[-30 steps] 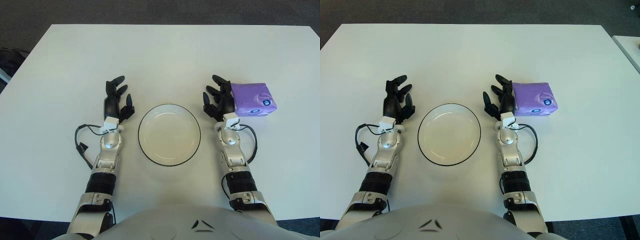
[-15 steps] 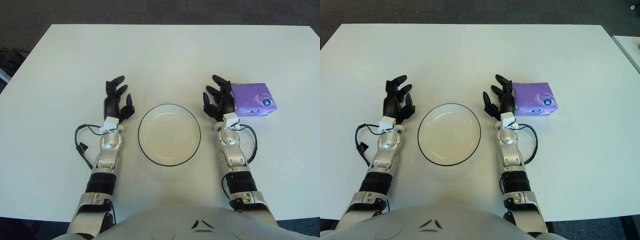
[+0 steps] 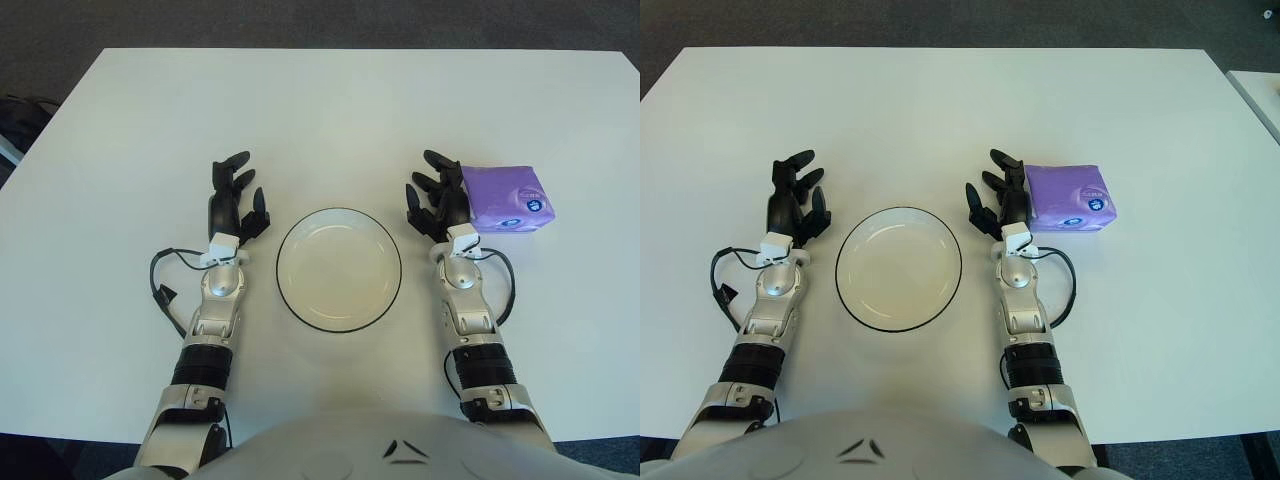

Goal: Put the tissue paper into the plate.

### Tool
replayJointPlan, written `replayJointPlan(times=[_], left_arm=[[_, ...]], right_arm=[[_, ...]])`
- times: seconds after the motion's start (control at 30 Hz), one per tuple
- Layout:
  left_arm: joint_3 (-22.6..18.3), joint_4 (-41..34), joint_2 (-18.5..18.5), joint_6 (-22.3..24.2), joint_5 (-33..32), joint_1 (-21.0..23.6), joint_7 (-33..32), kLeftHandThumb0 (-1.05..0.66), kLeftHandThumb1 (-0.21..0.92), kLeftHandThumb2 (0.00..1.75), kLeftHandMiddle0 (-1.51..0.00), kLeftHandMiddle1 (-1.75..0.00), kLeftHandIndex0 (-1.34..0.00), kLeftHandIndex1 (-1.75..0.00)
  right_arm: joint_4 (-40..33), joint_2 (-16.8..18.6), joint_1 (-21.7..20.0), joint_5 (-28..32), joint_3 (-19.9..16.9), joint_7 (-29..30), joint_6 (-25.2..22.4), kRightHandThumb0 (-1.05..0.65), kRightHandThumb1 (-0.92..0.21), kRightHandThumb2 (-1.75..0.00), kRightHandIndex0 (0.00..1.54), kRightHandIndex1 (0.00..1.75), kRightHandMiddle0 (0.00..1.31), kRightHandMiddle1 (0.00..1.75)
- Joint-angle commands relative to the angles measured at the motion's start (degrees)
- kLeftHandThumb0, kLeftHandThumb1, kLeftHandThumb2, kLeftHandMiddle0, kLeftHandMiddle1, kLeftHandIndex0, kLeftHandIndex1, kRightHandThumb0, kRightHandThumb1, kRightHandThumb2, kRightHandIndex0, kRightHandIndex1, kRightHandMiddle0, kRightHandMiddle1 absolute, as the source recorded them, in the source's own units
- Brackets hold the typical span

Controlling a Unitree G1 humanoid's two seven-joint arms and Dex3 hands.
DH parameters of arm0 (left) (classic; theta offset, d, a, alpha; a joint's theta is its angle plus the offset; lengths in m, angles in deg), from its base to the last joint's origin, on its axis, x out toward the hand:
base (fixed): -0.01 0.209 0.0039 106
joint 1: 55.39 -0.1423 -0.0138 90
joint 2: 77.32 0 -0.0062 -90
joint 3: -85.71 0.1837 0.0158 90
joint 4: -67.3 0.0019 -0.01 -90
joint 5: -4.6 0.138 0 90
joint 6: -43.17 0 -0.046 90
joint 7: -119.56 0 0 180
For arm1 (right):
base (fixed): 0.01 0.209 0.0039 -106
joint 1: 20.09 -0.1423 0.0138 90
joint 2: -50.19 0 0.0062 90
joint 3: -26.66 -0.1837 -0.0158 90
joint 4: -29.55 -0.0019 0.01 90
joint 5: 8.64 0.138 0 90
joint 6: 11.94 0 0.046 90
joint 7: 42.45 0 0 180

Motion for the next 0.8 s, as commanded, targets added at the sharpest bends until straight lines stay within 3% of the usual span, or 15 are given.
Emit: replayJointPlan(times=[0.0, 0.2, 0.57, 0.77], left_arm=[[0.5, 6.8, -0.6, 0.8, 1.2, -4.3, -0.3, -0.63, 0.92, 0.78, -0.29, -0.66, 0.00, -0.94], [0.7, 8.1, -0.7, 0.1, 1.4, -3.6, -0.5, -0.62, 0.92, 0.78, -0.29, -0.66, 0.00, -0.94], [0.8, 11.0, -1.0, -1.3, 0.9, -2.2, -0.4, -0.61, 0.92, 0.78, -0.29, -0.66, 0.00, -0.93], [0.8, 11.9, -1.1, -1.9, 0.9, -1.7, -0.5, -0.61, 0.92, 0.79, -0.29, -0.66, 0.00, -0.93]], right_arm=[[-1.3, -1.1, -0.5, -0.7, -0.5, -0.3, -3.6, -0.53, -0.83, -0.55, 0.31, 0.58, 0.00, 0.74], [-0.9, -3.7, -5.0, -2.5, -0.6, -0.2, -2.9, -0.54, -0.82, -0.54, 0.31, 0.60, 0.00, 0.77], [0.8, -9.9, -13.3, -6.3, -0.9, -0.5, -3.8, -0.61, -0.91, -0.43, 0.28, 0.62, 0.00, 0.74], [0.8, -12.5, -15.9, -8.7, -0.9, -0.1, -4.4, -0.64, -0.92, -0.44, 0.29, 0.62, 0.00, 0.74]])
